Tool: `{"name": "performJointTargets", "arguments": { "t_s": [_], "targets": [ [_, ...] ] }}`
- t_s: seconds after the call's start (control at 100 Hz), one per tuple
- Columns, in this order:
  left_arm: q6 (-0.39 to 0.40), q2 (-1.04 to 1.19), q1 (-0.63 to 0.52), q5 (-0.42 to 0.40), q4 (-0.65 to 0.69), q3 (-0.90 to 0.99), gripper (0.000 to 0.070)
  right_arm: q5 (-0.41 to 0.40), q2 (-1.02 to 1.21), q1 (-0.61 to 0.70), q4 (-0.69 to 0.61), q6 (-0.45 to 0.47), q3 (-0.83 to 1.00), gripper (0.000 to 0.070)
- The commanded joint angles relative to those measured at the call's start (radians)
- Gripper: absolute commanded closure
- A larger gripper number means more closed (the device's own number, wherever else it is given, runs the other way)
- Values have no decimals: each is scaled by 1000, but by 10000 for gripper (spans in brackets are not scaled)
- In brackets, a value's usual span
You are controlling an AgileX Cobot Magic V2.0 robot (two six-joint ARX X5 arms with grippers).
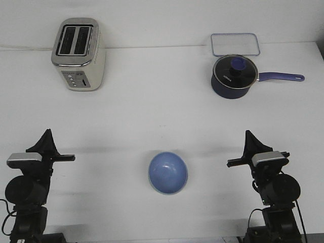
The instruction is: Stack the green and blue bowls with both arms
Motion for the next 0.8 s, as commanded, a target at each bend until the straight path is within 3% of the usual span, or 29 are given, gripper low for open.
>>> {"name": "performJointTargets", "arguments": {
  "t_s": [0.0,0.49,0.57,0.79],
  "targets": [
    [-34,3,1,2,11,15,685,1,0,2,11,6,8,700],
    [-33,3,-3,2,11,15,685,1,1,2,13,7,8,700],
    [15,-13,-12,-20,7,15,685,1,1,2,13,6,8,700],
    [16,-193,-13,-7,-223,-46,685,1,1,2,13,6,8,700]
  ]
}}
